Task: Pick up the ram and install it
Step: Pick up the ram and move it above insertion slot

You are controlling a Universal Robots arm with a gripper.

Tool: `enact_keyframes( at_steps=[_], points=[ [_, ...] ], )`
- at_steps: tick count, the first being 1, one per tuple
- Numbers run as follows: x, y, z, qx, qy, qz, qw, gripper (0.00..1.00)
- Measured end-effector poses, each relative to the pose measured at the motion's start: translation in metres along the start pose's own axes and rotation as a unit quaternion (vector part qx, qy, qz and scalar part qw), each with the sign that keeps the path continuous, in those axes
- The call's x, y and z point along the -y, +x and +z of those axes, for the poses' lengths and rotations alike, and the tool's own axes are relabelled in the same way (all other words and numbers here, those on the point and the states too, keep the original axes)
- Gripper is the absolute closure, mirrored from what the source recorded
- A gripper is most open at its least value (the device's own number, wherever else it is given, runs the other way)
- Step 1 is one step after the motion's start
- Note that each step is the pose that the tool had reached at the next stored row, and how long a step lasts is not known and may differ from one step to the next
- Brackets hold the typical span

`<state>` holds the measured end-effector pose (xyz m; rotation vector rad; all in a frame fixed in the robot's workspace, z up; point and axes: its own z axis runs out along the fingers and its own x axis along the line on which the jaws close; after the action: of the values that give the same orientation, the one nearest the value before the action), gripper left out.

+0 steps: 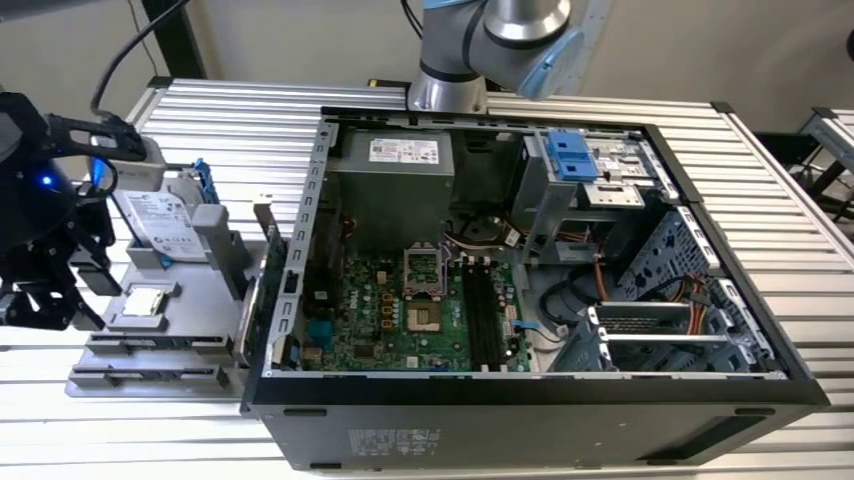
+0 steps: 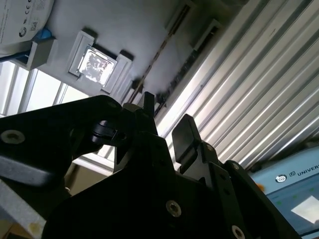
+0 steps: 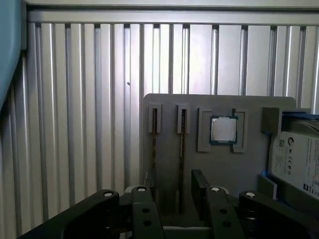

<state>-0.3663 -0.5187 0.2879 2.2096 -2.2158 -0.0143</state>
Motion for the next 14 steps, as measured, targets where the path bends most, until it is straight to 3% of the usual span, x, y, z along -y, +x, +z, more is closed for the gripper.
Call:
enact_keyframes(
  at_steps=[6,14],
  points=[
    [0.0,0.0,0.0016,0.0001,0.0,0.0,1.0,0.0],
    [0.0002,0.0002,0.015,0.0,-0.0001,0.0,1.0,0.0]
  ],
)
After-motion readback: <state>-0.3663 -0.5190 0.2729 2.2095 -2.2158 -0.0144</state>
